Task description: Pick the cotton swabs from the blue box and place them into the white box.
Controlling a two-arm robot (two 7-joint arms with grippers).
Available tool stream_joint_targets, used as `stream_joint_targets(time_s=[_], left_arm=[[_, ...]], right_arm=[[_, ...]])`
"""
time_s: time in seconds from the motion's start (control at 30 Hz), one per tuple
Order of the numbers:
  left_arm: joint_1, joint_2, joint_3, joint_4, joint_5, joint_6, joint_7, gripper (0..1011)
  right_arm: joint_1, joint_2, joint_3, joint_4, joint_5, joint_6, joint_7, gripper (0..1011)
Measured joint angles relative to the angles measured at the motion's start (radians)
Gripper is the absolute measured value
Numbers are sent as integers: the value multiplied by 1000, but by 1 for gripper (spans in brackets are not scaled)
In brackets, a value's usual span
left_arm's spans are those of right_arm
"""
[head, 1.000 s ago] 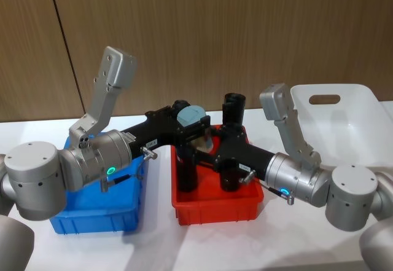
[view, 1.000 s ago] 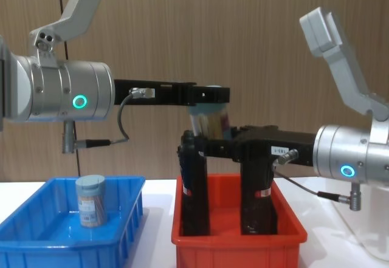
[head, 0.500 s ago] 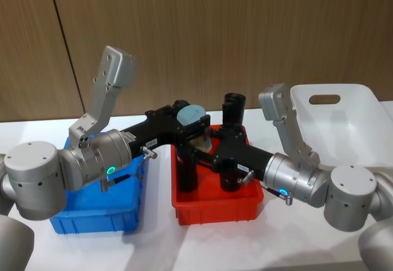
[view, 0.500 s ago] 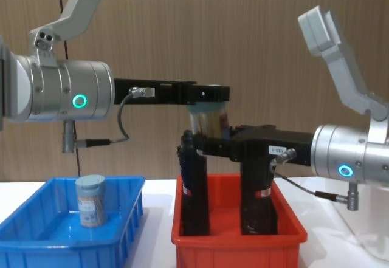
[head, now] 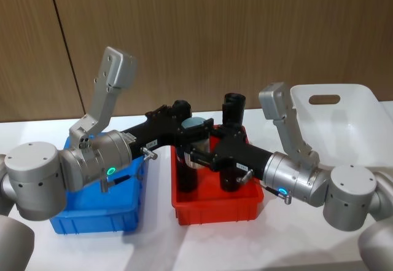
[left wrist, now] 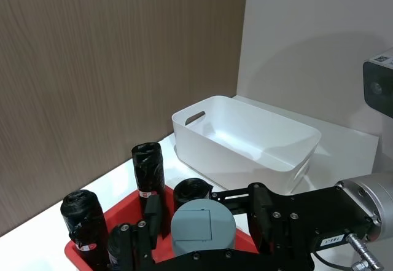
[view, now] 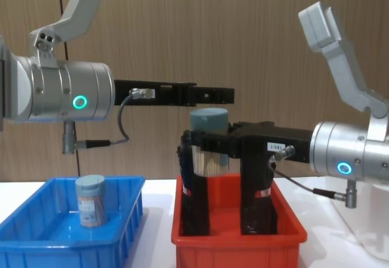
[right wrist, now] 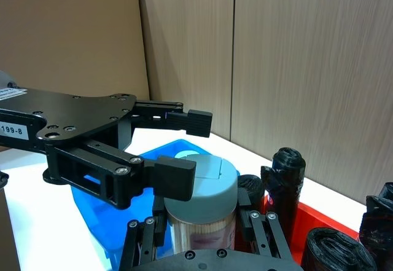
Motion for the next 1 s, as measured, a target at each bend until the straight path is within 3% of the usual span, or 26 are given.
stream_joint_targets(time_s=[0.1, 1.0], left_arm=[[0, 0, 0, 0, 0, 0, 0, 1004], [0, 0, -1, -1, 0, -2, 0, 1004]], right_arm=[[0, 0, -1, -1, 1, -1, 0, 677], [-16, 15, -3, -20, 26, -6, -11, 677]])
